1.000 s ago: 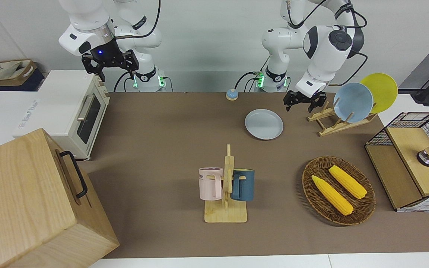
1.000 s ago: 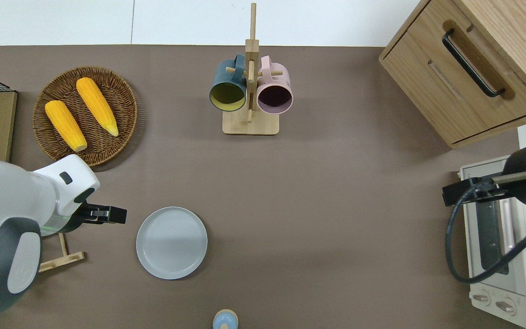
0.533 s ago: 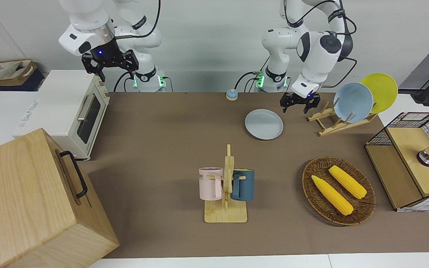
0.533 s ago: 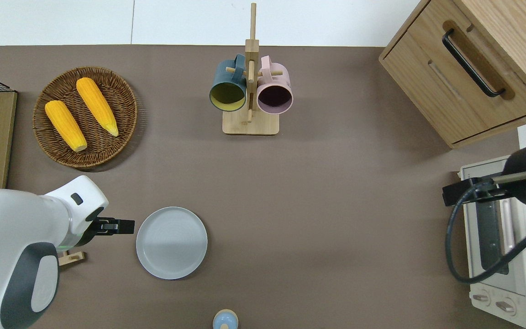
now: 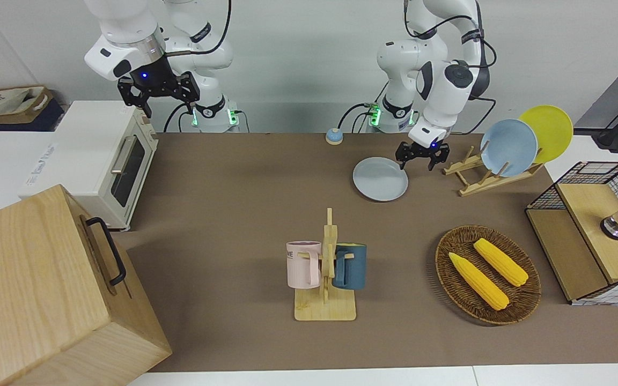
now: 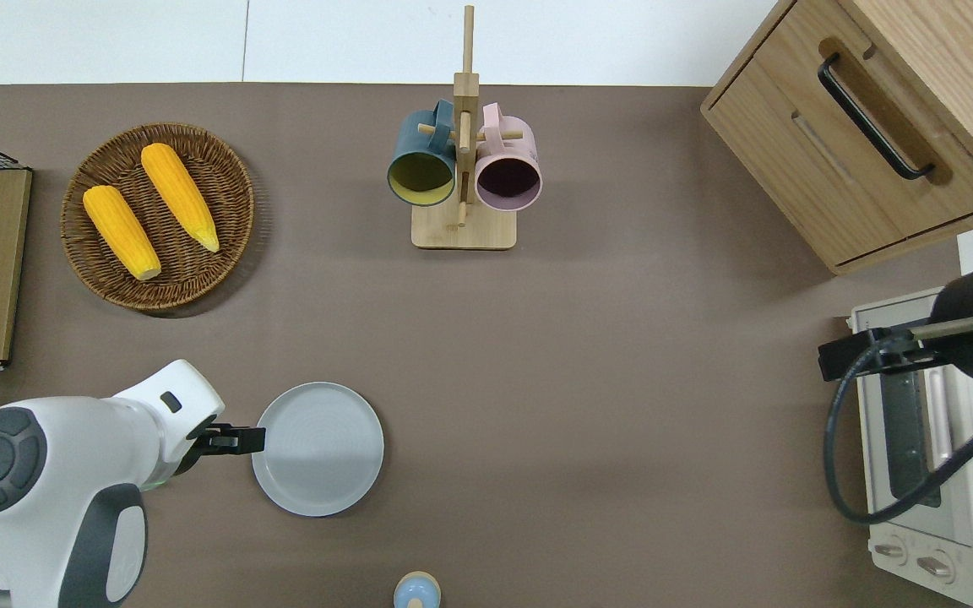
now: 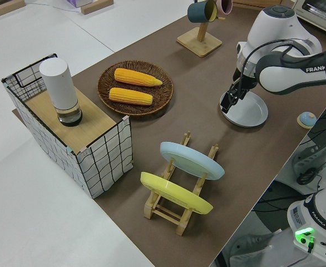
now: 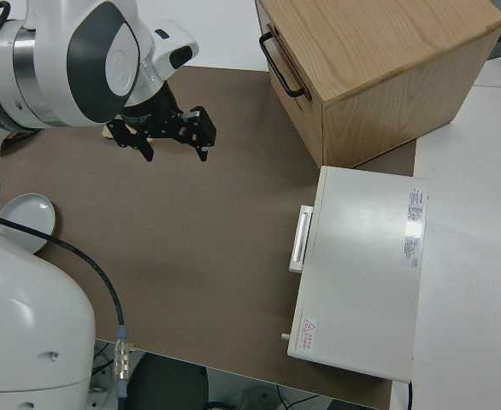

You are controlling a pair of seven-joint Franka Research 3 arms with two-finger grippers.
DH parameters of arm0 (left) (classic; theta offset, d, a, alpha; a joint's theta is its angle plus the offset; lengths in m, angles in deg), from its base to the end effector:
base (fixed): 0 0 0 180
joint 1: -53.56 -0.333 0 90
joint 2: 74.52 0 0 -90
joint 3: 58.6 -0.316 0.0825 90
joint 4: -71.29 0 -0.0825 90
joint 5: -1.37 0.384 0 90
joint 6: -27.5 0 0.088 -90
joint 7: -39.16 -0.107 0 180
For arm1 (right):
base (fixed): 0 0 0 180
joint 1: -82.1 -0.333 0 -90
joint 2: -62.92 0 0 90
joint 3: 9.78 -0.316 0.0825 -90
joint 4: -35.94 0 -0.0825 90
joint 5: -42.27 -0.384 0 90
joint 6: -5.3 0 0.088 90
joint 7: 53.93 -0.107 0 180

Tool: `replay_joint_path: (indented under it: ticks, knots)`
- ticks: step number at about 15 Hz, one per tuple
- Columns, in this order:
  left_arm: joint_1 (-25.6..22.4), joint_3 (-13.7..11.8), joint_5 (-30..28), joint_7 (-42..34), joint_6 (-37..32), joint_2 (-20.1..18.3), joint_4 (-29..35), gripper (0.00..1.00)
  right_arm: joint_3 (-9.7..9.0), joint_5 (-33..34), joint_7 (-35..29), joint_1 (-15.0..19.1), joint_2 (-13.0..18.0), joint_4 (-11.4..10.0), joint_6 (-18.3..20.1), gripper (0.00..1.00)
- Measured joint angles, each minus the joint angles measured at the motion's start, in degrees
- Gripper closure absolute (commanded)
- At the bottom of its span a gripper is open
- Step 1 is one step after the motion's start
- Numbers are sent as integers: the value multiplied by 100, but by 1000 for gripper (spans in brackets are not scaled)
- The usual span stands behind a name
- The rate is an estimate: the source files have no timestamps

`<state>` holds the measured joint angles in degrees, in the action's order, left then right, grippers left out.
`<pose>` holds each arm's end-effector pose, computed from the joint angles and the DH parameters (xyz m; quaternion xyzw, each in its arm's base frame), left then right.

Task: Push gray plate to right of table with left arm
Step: 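Lower the left gripper against the gray plate's edge nearest it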

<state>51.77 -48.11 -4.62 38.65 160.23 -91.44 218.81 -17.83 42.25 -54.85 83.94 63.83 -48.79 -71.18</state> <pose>0.4194 -0.0646 0.3664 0.9989 -0.0421 0.0163 0.0136 0.5209 0.0574 0.6562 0.9969 0.0460 -0.0639 0.0049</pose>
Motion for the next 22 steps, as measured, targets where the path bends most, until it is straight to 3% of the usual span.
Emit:
replay_joint_path:
  ticks: [6, 12, 14, 17, 19, 20, 22]
  knots:
    - [233, 4, -9, 11, 941, 249, 553, 7, 0, 0, 0, 0, 0, 0, 0, 17]
    - [244, 1, -9, 12, 1199, 546, 649, 13, 0, 0, 0, 0, 0, 0, 0, 17]
    - [250, 1, -9, 12, 1212, 576, 649, 188, 0, 0, 0, 0, 0, 0, 0, 17]
    - [258, 1, -9, 15, 1216, 581, 650, 712, 0, 0, 0, 0, 0, 0, 0, 17]
    - [268, -2, -9, 21, 1218, 586, 652, 937, 0, 0, 0, 0, 0, 0, 0, 17]
    - [273, -3, -9, 24, 1223, 593, 652, 999, 0, 0, 0, 0, 0, 0, 0, 17]
    - [279, -6, -10, 29, 1253, 618, 650, 1000, 0, 0, 0, 0, 0, 0, 0, 17]
